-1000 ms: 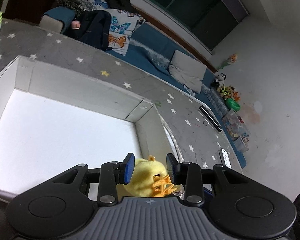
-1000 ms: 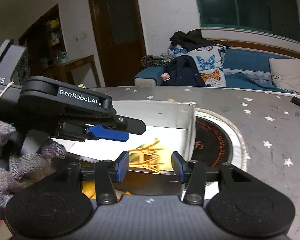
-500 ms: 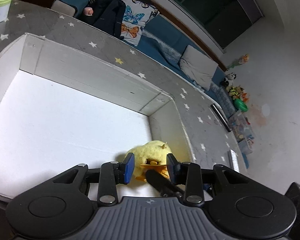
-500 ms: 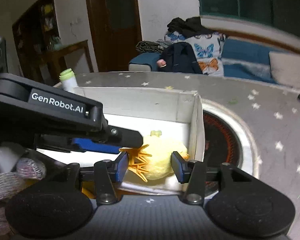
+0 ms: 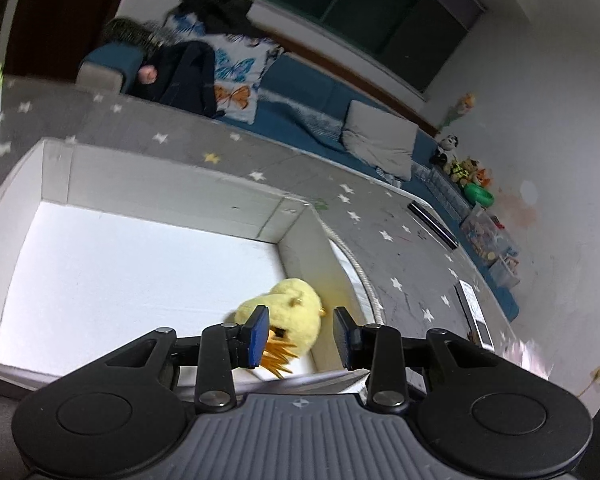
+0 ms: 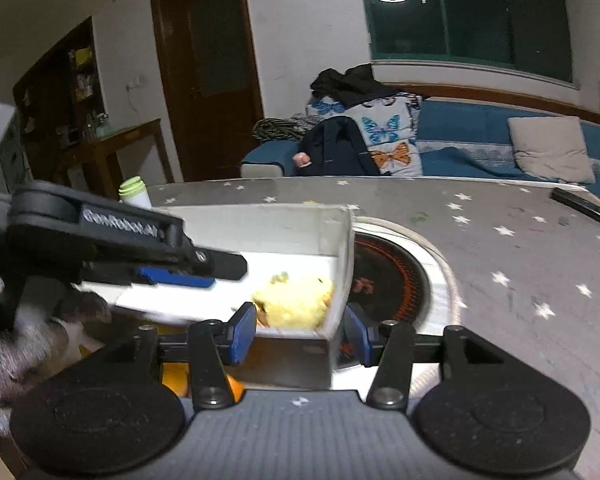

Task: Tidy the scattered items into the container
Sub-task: 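Carry the chick into the white box and open the right tool, then move the right tool to the green squishy bag and grasp it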

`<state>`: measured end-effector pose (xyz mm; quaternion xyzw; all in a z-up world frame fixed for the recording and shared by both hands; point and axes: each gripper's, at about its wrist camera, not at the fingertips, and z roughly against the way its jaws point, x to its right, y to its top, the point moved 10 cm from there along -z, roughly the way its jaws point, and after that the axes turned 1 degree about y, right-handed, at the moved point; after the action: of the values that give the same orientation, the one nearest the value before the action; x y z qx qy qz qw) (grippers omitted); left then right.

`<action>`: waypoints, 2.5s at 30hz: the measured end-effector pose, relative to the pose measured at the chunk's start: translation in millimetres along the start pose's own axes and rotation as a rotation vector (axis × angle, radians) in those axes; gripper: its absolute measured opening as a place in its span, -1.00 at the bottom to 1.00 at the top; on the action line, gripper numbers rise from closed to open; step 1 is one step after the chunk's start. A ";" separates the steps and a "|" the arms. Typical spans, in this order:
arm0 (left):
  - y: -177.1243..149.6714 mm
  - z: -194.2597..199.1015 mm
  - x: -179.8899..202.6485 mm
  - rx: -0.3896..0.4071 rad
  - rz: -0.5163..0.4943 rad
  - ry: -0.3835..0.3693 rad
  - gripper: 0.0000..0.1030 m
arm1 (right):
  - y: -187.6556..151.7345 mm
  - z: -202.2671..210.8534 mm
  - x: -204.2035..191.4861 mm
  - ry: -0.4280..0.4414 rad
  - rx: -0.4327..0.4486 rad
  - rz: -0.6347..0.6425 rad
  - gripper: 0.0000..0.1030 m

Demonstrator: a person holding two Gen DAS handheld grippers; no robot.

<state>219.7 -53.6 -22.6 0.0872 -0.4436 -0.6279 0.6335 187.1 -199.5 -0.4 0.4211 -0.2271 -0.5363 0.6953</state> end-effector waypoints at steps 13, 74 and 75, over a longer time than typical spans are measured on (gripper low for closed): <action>-53.0 -2.5 48.7 -0.070 -0.121 -0.051 -0.28 | -56.6 31.6 33.0 -0.146 -0.073 -0.031 0.34; -123.5 -47.4 72.3 -0.386 -0.174 -0.164 -0.24 | -96.2 13.3 29.1 -0.139 -0.132 0.032 -0.03; -122.7 -47.7 72.0 -0.390 -0.163 -0.164 -0.26 | -96.1 13.3 29.8 -0.135 -0.130 0.029 -0.03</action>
<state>150.5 -161.8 -100.2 -0.0527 -0.3554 -0.7560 0.5472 133.2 -238.7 -77.0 0.3349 -0.2440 -0.5670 0.7119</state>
